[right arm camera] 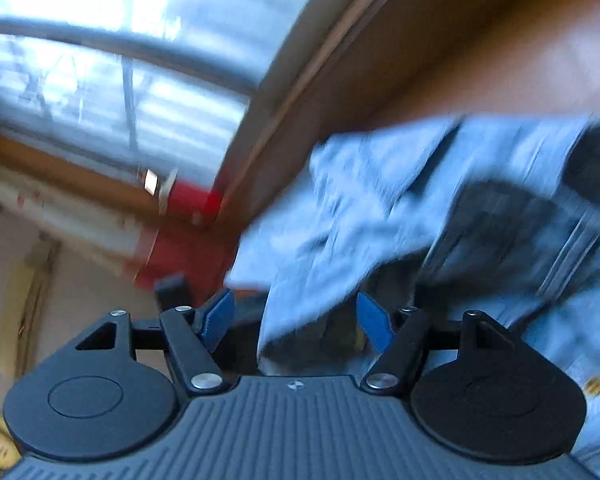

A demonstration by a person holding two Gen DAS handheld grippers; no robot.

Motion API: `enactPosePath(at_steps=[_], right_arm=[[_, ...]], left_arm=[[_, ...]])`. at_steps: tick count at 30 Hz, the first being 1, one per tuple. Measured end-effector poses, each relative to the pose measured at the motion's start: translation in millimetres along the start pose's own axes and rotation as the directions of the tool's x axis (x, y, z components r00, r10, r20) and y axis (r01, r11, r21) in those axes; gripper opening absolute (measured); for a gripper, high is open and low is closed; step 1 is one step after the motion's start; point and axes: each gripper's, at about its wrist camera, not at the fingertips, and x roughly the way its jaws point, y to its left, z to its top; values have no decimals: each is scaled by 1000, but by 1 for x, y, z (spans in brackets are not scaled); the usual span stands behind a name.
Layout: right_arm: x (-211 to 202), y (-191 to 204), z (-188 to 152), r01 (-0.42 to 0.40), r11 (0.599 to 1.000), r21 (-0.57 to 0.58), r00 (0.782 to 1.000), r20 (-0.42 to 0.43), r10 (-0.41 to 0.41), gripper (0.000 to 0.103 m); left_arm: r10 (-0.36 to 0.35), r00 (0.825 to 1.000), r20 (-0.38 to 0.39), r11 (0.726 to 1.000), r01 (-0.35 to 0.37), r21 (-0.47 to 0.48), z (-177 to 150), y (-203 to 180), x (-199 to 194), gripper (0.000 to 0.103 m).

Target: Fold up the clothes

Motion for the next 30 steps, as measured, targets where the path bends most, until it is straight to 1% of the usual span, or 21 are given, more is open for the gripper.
enactPosePath(at_steps=[2,4,5,9,10,12,13,14,16,17,18,19,20,21,22,23,24,25,26,29,30], right_arm=[[8,-8,-9,-8,999,33,998,-64,10,72],[23,-12,-13,24,999,43,996,-87,-21,71],[26,-15,-12,41,998,52,997,-72,-37,72],[31,-28,8,-27,990,136,998,59,20,71],[33,-29,15,-11,991,130,996,88,0,66],[36,-22,28,107,993,44,986,124,-112,4],[34,-12,35,176,984,-25,972,162,-170,4],[26,1,42,220,970,-106,955,227,-192,4],[6,28,66,312,922,-227,902,375,-213,4],[-3,37,81,378,892,-248,857,458,-236,4],[-9,41,101,474,847,-240,786,549,-284,4],[-8,38,121,565,793,-228,721,603,-341,8],[-3,31,142,653,722,-231,665,631,-399,23],[9,19,163,729,638,-248,634,595,-493,36],[22,6,184,793,546,-272,593,554,-585,39],[34,-7,197,852,443,-279,523,506,-686,40],[46,-16,204,902,305,-306,424,487,-764,40],[51,-19,203,924,207,-321,353,511,-784,40],[50,-19,197,934,143,-329,312,550,-774,42],[29,-7,173,925,197,-325,360,581,-730,43],[22,-4,163,889,284,-358,447,552,-704,43]], left_arm=[[1,1000,0,1000,-1,0,0,0,0,95],[1,1000,0,1000,-1,1,-1,0,-1,95],[1,1000,0,1000,-1,2,-1,0,-1,95],[2,1000,3,1000,-2,6,-2,0,-1,95],[2,1000,4,1000,-2,7,-1,0,-2,95],[2,1000,7,1000,-2,12,-1,0,-5,95],[-1,1000,14,1000,0,15,0,0,-7,95],[-9,999,32,1000,8,18,0,0,-12,95],[-28,997,75,999,26,35,4,-1,-21,95],[-31,995,92,998,26,50,7,-2,-23,95],[-28,994,102,998,22,65,10,-3,-23,95],[-18,994,103,997,10,79,14,-5,-20,95],[-7,995,104,996,-3,91,18,-7,-17,95],[2,995,103,995,-12,99,22,-9,-13,95],[2,995,104,994,-13,104,25,-12,-9,95],[-1,995,102,994,-10,106,28,-13,-5,95],[-2,995,95,994,-8,106,30,-15,-1,95],[-3,996,89,994,-7,107,31,-16,2,95],[-3,997,83,994,-6,109,32,-17,7,95],[6,998,62,992,-14,122,34,-24,17,95],[7,998,59,992,-14,122,35,-26,18,95]])
